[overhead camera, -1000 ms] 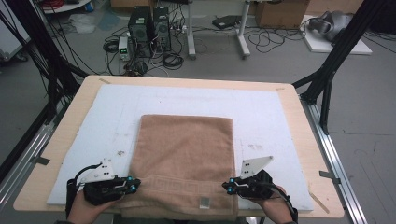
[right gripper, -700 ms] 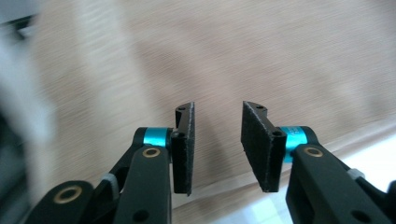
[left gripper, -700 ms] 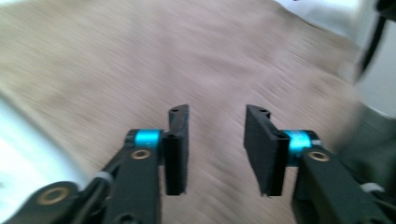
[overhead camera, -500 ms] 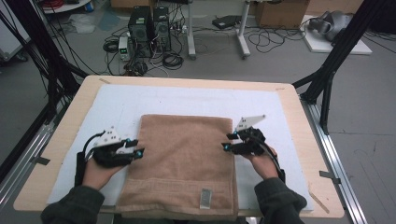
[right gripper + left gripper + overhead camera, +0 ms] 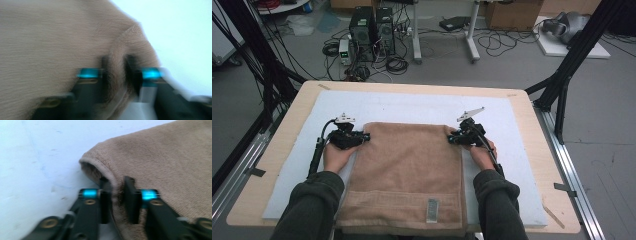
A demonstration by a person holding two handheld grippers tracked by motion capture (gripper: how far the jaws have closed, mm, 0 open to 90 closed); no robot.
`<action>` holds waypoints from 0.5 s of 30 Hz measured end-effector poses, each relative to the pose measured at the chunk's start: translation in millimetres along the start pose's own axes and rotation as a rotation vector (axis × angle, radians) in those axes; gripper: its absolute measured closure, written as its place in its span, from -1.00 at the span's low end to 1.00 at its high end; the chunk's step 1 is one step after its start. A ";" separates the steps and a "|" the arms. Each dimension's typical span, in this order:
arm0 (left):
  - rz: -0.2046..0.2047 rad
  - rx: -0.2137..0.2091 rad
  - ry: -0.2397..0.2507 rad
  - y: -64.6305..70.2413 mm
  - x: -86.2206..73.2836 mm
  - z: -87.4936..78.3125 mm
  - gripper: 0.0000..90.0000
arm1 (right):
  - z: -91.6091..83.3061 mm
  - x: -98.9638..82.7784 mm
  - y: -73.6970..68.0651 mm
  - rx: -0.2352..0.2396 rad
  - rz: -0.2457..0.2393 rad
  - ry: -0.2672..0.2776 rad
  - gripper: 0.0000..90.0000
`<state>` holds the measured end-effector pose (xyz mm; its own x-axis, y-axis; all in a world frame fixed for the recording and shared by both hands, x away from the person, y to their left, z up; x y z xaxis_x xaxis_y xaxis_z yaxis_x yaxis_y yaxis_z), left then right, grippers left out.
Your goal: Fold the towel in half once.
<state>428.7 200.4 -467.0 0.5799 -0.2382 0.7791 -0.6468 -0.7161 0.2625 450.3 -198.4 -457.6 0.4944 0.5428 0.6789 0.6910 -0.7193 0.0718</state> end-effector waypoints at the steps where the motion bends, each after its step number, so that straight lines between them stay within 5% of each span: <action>1: 0.009 0.012 -0.011 0.1 3.0 1.6 0.85 | 0.8 2.2 0.4 -0.003 -0.014 -0.007 0.82; 3: 0.022 0.038 0.001 -1.5 9.1 0.8 0.87 | 0.3 8.5 4.5 -0.019 -0.011 -0.024 0.84; 7: 0.044 0.077 0.074 -3.5 35.5 -9.2 0.88 | -15.3 34.6 14.0 -0.080 -0.027 0.039 0.86; 12: 0.110 0.107 0.185 -3.9 98.8 -33.4 0.87 | -40.8 81.0 30.0 -0.171 -0.070 0.101 0.85; 13: 0.117 0.121 0.196 -4.2 105.4 -34.7 0.83 | -46.3 91.9 36.9 -0.193 -0.067 0.109 0.77; 15: 0.117 0.166 0.154 -8.3 111.5 -33.5 0.37 | -48.9 100.2 48.2 -0.262 -0.027 0.115 0.32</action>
<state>482.1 201.8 -363.3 0.4154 -0.2326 0.8794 -0.6073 -0.7906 0.0778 507.3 -199.9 -350.4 0.4043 0.5212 0.7515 0.5357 -0.8010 0.2673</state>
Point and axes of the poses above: each handheld gripper's, and its own axes: z roughly forward along the jaws, x roughly out of its top, y roughly to its right, the point moved 3 cm from there along z, roughly forward along the jaws, and after that the axes turned 11 degrees about -x, right-handed, at the moved point
